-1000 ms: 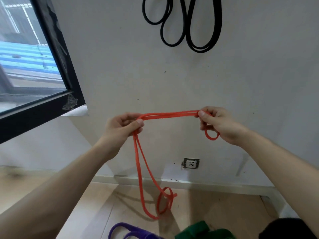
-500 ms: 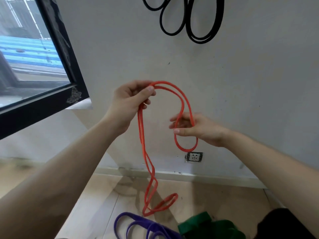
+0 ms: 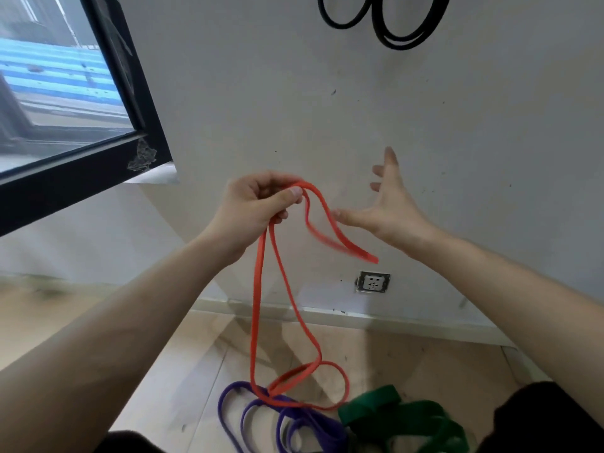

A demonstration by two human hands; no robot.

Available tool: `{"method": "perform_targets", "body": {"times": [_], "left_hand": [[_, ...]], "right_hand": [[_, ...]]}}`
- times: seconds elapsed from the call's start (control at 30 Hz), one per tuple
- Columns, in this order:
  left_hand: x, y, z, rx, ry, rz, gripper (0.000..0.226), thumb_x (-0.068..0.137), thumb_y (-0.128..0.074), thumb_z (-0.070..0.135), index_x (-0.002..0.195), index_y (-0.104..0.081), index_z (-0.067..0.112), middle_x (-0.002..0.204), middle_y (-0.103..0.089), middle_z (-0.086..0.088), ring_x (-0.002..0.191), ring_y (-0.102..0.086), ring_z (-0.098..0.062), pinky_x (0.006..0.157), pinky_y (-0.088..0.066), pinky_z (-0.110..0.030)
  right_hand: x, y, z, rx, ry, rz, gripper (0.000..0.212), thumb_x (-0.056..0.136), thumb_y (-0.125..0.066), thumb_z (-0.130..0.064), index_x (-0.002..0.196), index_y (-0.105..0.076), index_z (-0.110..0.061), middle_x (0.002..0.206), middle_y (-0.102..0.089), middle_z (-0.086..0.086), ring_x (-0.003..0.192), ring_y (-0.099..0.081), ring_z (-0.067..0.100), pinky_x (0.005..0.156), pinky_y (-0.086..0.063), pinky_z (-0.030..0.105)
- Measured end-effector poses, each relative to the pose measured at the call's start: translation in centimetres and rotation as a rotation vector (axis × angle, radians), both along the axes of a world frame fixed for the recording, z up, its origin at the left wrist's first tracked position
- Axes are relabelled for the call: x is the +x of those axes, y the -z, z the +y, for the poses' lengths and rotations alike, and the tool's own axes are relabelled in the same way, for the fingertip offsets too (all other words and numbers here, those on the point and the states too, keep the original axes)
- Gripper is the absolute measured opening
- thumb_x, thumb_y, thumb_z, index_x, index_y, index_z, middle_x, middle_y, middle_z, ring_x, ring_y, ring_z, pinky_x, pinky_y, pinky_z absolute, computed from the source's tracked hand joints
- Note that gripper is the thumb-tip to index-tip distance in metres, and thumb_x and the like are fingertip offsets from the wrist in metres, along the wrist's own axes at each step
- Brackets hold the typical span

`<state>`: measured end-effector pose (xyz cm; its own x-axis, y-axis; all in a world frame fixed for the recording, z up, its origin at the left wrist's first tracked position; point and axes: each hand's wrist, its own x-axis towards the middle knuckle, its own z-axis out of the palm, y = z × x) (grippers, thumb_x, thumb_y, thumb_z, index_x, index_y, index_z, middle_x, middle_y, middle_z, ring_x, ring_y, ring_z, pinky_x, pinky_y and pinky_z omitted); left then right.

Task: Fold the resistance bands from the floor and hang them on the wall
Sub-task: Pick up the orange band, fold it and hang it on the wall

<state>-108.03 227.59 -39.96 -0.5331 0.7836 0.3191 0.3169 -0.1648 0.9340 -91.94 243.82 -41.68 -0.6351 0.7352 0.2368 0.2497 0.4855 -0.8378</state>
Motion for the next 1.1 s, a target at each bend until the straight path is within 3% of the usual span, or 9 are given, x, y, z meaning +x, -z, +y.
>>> {"method": "perform_targets", "body": {"times": [0.07, 0.13, 0.23, 0.3, 0.37, 0.47, 0.67, 0.83, 1.1], "left_hand": [[-0.1, 0.1, -0.1, -0.021, 0.005, 0.002, 0.013, 0.095, -0.068, 0.007, 0.106, -0.074, 0.009, 0.076, -0.072, 0.001, 0.056, -0.056, -0.006, 0.058, -0.048, -0.017], [-0.1, 0.3, -0.2, -0.044, 0.025, 0.017, 0.012, 0.094, -0.069, 0.009, 0.104, -0.075, 0.012, 0.075, -0.072, 0.002, 0.057, -0.056, -0.006, 0.059, -0.049, -0.018], [0.1, 0.4, -0.3, -0.065, 0.049, 0.051, 0.012, 0.093, -0.071, 0.011, 0.103, -0.076, 0.014, 0.075, -0.073, 0.003, 0.059, -0.058, -0.007, 0.061, -0.05, -0.02], [0.1, 0.4, -0.5, -0.073, 0.055, 0.068, 0.013, 0.093, -0.071, 0.013, 0.105, -0.076, 0.015, 0.077, -0.074, 0.003, 0.062, -0.06, -0.008, 0.063, -0.051, -0.021], [0.2, 0.4, -0.6, -0.069, 0.062, 0.07, 0.014, 0.093, -0.07, 0.013, 0.106, -0.075, 0.015, 0.078, -0.074, 0.002, 0.064, -0.061, -0.009, 0.064, -0.052, -0.021], [0.2, 0.4, -0.8, -0.062, 0.083, 0.058, 0.015, 0.094, -0.069, 0.012, 0.108, -0.075, 0.014, 0.079, -0.074, 0.001, 0.065, -0.061, -0.009, 0.065, -0.053, -0.021], [0.2, 1.3, -0.8, -0.122, 0.155, 0.127, 0.019, 0.087, -0.077, 0.013, 0.106, -0.075, 0.018, 0.087, -0.075, -0.007, 0.078, -0.07, -0.014, 0.079, -0.06, -0.029], [0.4, 2.1, -0.5, -0.181, 0.211, 0.148, 0.013, 0.089, -0.075, 0.011, 0.101, -0.074, 0.016, 0.086, -0.075, -0.002, 0.083, -0.074, -0.018, 0.081, -0.059, -0.027], [0.8, 2.8, -0.2, -0.213, 0.242, 0.069, 0.011, 0.093, -0.07, 0.007, 0.104, -0.07, 0.009, 0.089, -0.072, -0.009, 0.088, -0.075, -0.022, 0.082, -0.058, -0.026]], "right_hand": [[0.1, -0.4, -0.5, 0.042, -0.049, 0.01, 0.129, 0.064, -0.092, -0.042, 0.16, -0.009, -0.022, 0.158, -0.033, 0.002, 0.144, -0.035, 0.014, 0.117, -0.034, 0.03], [0.3, -0.6, -1.3, 0.032, -0.171, -0.002, 0.102, 0.071, -0.089, -0.031, 0.154, -0.032, -0.02, 0.147, -0.049, 0.0, 0.135, -0.046, 0.012, 0.102, -0.039, 0.013], [0.2, -0.2, -2.3, -0.172, -0.391, 0.029, 0.064, 0.079, -0.081, -0.024, 0.137, -0.056, -0.015, 0.127, -0.067, 0.005, 0.12, -0.063, 0.015, 0.101, -0.049, 0.026], [0.0, 0.0, -3.0, -0.271, -0.483, 0.076, 0.039, 0.087, -0.072, -0.015, 0.125, -0.064, -0.009, 0.116, -0.072, 0.011, 0.111, -0.069, 0.016, 0.096, -0.053, 0.025], [-0.2, -0.1, -3.3, -0.289, -0.501, 0.1, 0.027, 0.093, -0.066, -0.011, 0.119, -0.066, -0.003, 0.104, -0.072, 0.012, 0.099, -0.071, 0.015, 0.088, -0.053, 0.021], [-0.4, -0.3, -3.3, -0.311, -0.481, 0.102, 0.014, 0.096, -0.063, -0.013, 0.108, -0.066, -0.006, 0.089, -0.066, 0.008, 0.083, -0.07, 0.018, 0.081, -0.056, 0.027], [0.4, -1.9, -2.7, -0.122, -0.416, 0.097, 0.01, 0.098, -0.061, -0.015, 0.09, -0.067, -0.015, 0.062, -0.057, -0.002, 0.056, -0.055, 0.009, 0.059, -0.047, 0.021], [1.4, -3.5, -1.5, 0.016, -0.295, 0.169, 0.01, 0.098, -0.061, -0.011, 0.093, -0.069, -0.011, 0.075, -0.064, 0.001, 0.056, -0.057, 0.008, 0.053, -0.044, 0.022], [2.8, -4.0, 1.4, 0.015, -0.133, 0.374, 0.01, 0.099, -0.059, -0.01, 0.094, -0.068, -0.012, 0.073, -0.061, 0.001, 0.054, -0.054, 0.006, 0.056, -0.045, 0.021]]}}
